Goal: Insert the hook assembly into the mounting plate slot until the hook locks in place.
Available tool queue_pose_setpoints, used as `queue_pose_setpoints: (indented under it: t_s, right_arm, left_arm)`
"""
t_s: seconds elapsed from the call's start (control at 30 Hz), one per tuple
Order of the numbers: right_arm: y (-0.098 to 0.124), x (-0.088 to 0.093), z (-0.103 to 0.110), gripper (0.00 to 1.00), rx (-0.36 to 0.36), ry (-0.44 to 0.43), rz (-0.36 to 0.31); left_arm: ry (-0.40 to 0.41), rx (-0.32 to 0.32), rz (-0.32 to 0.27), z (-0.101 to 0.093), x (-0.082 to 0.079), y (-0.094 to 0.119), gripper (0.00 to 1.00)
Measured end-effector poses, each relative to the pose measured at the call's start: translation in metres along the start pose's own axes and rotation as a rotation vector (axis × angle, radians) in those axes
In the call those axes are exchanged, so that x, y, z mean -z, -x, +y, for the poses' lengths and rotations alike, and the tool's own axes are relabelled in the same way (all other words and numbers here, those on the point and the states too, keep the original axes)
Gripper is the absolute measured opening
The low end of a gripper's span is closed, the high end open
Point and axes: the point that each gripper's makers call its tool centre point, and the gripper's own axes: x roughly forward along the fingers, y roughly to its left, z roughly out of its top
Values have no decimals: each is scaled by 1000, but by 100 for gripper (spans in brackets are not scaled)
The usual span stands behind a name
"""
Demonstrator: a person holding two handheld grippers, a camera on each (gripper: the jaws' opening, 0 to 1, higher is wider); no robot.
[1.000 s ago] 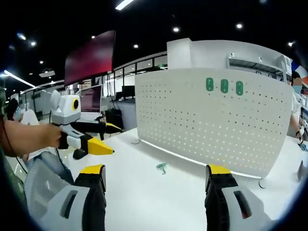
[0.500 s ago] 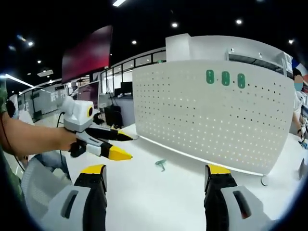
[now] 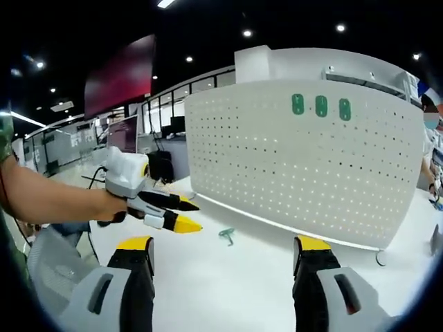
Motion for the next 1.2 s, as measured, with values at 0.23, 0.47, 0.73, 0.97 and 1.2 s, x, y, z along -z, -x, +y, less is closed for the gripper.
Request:
queue_pose_setpoints:
  t_s: [0.23, 0.47, 0.73, 0.97, 1.2]
  right_arm:
    - [-4, 2, -7, 84, 8, -4, 9]
    - [-9, 6, -10, 83, 0, -12, 22]
    - [-14, 8, -12, 83, -14, -22, 24]
    - [-18, 8, -13, 83, -20, -28, 23]
    - [-21, 8, -16, 83, -20, -33, 23]
  left_arm:
    - [9, 0, 24, 7, 9, -18, 40]
    - [-2, 3, 49, 11, 17, -35, 37]
    - [-3, 1, 88, 19, 29, -50, 34]
    - [-8, 2, 103, 22, 33, -59, 29]
    - [-10, 6, 114, 24, 37, -65, 26]
